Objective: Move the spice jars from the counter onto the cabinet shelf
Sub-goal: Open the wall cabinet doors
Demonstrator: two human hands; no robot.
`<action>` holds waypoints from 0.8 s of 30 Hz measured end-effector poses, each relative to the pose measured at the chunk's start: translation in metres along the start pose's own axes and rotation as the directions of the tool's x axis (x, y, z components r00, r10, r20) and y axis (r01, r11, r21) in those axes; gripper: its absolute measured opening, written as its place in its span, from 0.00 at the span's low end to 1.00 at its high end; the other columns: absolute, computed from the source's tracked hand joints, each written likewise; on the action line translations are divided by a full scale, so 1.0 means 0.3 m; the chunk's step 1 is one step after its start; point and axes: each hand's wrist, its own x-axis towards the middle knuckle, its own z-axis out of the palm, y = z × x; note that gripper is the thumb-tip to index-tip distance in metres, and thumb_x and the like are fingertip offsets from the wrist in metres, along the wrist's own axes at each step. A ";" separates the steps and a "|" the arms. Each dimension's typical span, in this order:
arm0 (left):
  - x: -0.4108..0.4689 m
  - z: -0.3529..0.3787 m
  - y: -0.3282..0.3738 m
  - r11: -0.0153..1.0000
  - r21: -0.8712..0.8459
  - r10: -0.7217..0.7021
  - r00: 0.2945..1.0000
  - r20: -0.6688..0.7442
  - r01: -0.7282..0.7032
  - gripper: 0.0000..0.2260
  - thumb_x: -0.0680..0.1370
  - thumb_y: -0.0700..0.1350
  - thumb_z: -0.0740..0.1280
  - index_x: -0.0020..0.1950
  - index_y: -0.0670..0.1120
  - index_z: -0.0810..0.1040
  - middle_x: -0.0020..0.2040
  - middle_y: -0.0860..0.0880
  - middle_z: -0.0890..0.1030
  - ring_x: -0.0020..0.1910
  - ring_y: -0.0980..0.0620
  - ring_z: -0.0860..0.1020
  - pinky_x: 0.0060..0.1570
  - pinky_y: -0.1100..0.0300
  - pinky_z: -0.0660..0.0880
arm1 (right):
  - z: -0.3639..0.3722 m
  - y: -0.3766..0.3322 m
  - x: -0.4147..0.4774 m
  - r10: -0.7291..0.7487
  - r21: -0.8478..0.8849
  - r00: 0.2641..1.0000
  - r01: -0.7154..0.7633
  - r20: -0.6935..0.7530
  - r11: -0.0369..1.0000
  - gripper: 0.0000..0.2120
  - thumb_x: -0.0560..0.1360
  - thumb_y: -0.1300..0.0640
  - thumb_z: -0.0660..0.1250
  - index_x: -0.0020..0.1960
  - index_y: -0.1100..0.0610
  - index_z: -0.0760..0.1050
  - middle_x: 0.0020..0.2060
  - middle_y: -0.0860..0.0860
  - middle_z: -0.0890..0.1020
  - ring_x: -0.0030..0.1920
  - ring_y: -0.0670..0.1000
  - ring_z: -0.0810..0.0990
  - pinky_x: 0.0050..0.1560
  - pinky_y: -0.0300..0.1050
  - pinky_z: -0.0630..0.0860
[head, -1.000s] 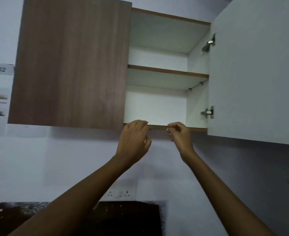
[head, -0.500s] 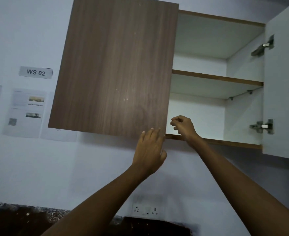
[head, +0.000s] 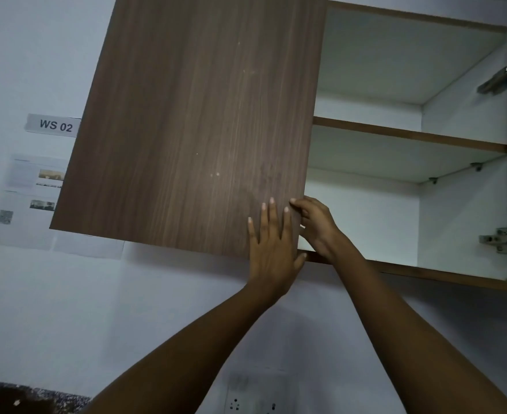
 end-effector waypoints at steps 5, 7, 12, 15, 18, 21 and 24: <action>0.019 0.052 0.014 0.990 0.114 -0.073 0.996 -0.044 0.078 0.45 0.72 0.63 0.66 0.74 0.41 0.45 0.76 0.36 0.51 0.75 0.39 0.48 0.69 0.40 0.46 | 0.004 0.032 0.018 -0.002 0.130 0.993 -0.014 0.122 0.991 0.05 0.77 0.61 0.63 0.46 0.59 0.77 0.40 0.52 0.83 0.41 0.49 0.82 0.44 0.43 0.76; 0.009 0.051 0.016 0.987 0.132 -0.075 0.993 -0.087 0.086 0.43 0.71 0.62 0.66 0.74 0.41 0.49 0.75 0.36 0.55 0.74 0.39 0.54 0.69 0.41 0.49 | 0.003 0.034 0.011 -0.012 0.134 0.993 -0.004 0.120 0.991 0.06 0.77 0.60 0.63 0.50 0.61 0.77 0.45 0.55 0.83 0.46 0.51 0.82 0.48 0.45 0.77; -0.013 0.024 0.008 0.988 0.142 -0.040 0.994 -0.100 0.054 0.41 0.74 0.61 0.62 0.75 0.40 0.48 0.75 0.36 0.54 0.75 0.40 0.52 0.70 0.42 0.52 | 0.011 0.031 -0.026 -0.067 0.106 0.994 0.057 0.092 0.993 0.13 0.77 0.59 0.63 0.58 0.64 0.75 0.55 0.61 0.80 0.55 0.57 0.80 0.57 0.50 0.77; -0.034 -0.002 0.002 0.992 0.124 0.006 0.992 -0.129 0.011 0.37 0.75 0.59 0.59 0.76 0.40 0.49 0.76 0.36 0.53 0.75 0.40 0.52 0.71 0.42 0.52 | 0.014 0.024 -0.054 -0.117 0.064 0.991 0.112 0.071 0.992 0.16 0.76 0.57 0.64 0.59 0.67 0.73 0.54 0.64 0.79 0.55 0.60 0.80 0.57 0.55 0.75; -0.049 -0.039 0.003 0.995 0.094 0.034 0.989 -0.147 -0.020 0.35 0.75 0.58 0.52 0.76 0.40 0.50 0.76 0.36 0.52 0.75 0.40 0.50 0.72 0.42 0.50 | 0.025 0.003 -0.094 -0.173 0.024 0.982 0.172 0.073 0.985 0.21 0.76 0.54 0.66 0.59 0.71 0.69 0.47 0.62 0.78 0.48 0.57 0.79 0.52 0.55 0.76; -0.068 -0.081 0.001 0.998 0.050 0.042 0.988 -0.145 -0.036 0.34 0.76 0.58 0.51 0.76 0.40 0.49 0.76 0.37 0.50 0.76 0.40 0.49 0.72 0.43 0.50 | 0.037 -0.015 -0.130 -0.218 0.003 0.974 0.218 0.060 0.976 0.20 0.75 0.54 0.66 0.54 0.71 0.70 0.44 0.65 0.77 0.45 0.55 0.78 0.46 0.50 0.76; -0.091 -0.141 0.000 0.998 0.016 0.058 0.987 -0.151 -0.056 0.34 0.76 0.57 0.51 0.76 0.41 0.48 0.76 0.37 0.49 0.76 0.41 0.48 0.73 0.43 0.49 | 0.056 -0.051 -0.185 -0.270 -0.012 0.961 0.270 0.054 0.963 0.07 0.76 0.55 0.66 0.49 0.59 0.77 0.42 0.55 0.82 0.43 0.50 0.81 0.42 0.44 0.77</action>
